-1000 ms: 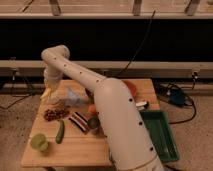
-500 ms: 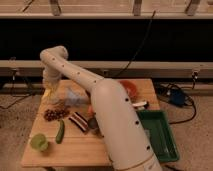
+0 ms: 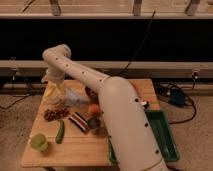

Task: Place banana in paper cup

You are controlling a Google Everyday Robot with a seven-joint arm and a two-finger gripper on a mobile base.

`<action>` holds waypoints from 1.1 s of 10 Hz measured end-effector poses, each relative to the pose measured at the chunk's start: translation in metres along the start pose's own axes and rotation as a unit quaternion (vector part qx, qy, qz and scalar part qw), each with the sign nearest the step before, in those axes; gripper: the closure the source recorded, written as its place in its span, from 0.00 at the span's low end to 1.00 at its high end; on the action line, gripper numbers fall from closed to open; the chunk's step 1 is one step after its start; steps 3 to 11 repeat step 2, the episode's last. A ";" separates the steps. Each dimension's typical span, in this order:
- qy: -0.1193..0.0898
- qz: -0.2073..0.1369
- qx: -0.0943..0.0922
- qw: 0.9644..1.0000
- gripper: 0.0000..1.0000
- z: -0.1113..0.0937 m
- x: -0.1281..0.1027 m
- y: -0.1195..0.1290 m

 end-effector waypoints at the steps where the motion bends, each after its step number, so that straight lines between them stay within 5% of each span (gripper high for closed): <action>1: 0.002 0.000 0.000 1.000 0.20 -0.002 0.001 0.002; 11: 0.001 0.000 0.001 1.000 0.20 -0.001 0.000 0.001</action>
